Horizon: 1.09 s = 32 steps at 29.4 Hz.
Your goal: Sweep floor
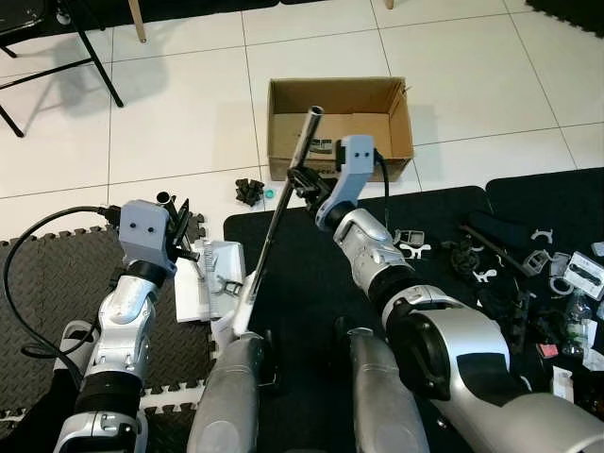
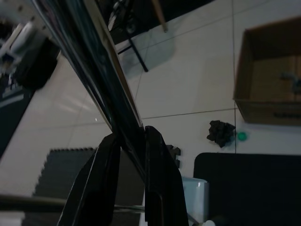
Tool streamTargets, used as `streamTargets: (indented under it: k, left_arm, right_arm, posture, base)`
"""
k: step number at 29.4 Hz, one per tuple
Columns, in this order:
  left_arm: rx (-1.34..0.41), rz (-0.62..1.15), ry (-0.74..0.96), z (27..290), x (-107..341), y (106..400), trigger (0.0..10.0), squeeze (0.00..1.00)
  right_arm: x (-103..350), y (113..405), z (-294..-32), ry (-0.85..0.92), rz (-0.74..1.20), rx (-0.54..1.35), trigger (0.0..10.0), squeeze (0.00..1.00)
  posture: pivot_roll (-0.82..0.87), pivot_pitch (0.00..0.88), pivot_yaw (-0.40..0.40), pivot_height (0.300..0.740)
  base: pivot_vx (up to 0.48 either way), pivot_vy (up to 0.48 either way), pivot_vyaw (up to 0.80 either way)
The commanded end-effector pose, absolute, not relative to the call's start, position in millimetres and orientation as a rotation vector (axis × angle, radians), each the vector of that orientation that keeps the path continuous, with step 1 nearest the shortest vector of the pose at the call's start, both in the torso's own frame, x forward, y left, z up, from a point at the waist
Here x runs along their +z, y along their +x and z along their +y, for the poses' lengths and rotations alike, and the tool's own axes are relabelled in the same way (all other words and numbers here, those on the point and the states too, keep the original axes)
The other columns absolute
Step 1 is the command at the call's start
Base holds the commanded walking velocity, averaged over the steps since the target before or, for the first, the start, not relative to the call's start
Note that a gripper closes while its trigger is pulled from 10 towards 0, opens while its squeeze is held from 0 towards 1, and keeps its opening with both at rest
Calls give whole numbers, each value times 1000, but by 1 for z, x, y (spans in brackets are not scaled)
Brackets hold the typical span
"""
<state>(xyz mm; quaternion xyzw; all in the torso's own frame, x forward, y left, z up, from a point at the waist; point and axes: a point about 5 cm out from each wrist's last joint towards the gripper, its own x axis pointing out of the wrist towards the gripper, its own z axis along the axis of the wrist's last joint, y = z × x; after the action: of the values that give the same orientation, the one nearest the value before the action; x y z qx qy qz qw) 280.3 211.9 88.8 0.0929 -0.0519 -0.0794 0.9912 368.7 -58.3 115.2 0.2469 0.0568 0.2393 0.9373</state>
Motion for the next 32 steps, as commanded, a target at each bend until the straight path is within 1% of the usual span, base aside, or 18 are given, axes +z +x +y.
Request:
streamTargets:
  k: [1, 6, 9, 10, 11, 12, 13, 15, 19, 22, 23, 26, 28, 31, 32]
  left_arm:
    - [-151, 141, 136, 213, 41, 259, 10000, 0]
    - [-154, 135, 130, 210, 43, 265, 10000, 0]
    - [-158, 126, 122, 205, 45, 271, 10000, 0]
    - [-159, 124, 120, 204, 45, 273, 10000, 0]
    - [-159, 122, 118, 203, 46, 275, 10000, 0]
    - [-159, 122, 118, 203, 46, 275, 10000, 0]
    - [-159, 120, 116, 202, 47, 277, 10000, 0]
    - [-159, 119, 115, 202, 47, 278, 10000, 0]
    - [-160, 112, 107, 198, 48, 284, 10000, 0]
    - [-162, 105, 106, 196, 51, 289, 10000, 0]
    - [-162, 105, 106, 196, 51, 289, 10000, 0]
    - [-169, 97, 117, 194, 56, 297, 10000, 0]
    - [-166, 94, 121, 192, 60, 303, 10000, 0]
    - [-165, 92, 120, 191, 61, 305, 10000, 0]
    - [-162, 90, 120, 190, 63, 307, 10000, 0]
  right_arm:
    - [115, 360, -22, 675, 157, 521, 10000, 0]
    - [123, 360, -13, 709, 123, 538, 10000, 0]
    - [136, 356, 1, 610, 35, 667, 10000, 0]
    - [141, 353, 4, 533, -15, 734, 10000, 0]
    - [144, 351, 6, 492, -48, 781, 10000, 0]
    - [144, 351, 6, 492, -48, 781, 10000, 0]
    - [148, 347, 6, 438, -105, 853, 10000, 0]
    - [149, 345, 5, 423, -127, 879, 10000, 0]
    - [149, 336, -9, 371, -188, 945, 10000, 0]
    - [149, 332, -20, 345, -205, 948, 10000, 0]
    - [149, 332, -20, 345, -205, 948, 10000, 0]
    - [144, 336, -45, 230, -204, 841, 10000, 0]
    - [144, 341, -59, 205, -203, 773, 10000, 0]
    - [145, 343, -65, 190, -207, 745, 10000, 0]
    - [143, 347, -72, 187, -199, 709, 10000, 0]
  posture:
    - [153, 375, 23, 740]
    - [137, 362, 17, 740]
    - [116, 349, 13, 740]
    - [105, 343, 10, 740]
    - [98, 340, 9, 740]
    - [98, 340, 9, 740]
    - [79, 332, 7, 740]
    - [79, 332, 7, 740]
    - [50, 308, 5, 740]
    - [40, 297, 7, 740]
    - [40, 297, 7, 740]
    - [25, 281, 9, 740]
    - [12, 264, 14, 740]
    - [12, 264, 14, 740]
    - [9, 259, 16, 740]
  base:
    - [0, 0, 0]
    - [0, 0, 0]
    - [0, 0, 0]
    - [0, 0, 0]
    - [0, 0, 0]
    - [0, 0, 0]
    - [0, 0, 0]
    - [0, 0, 0]
    - [0, 0, 0]
    - [0, 0, 0]
    - [0, 0, 0]
    - [0, 0, 0]
    - [0, 0, 0]
    - [0, 0, 0]
    - [0, 0, 0]
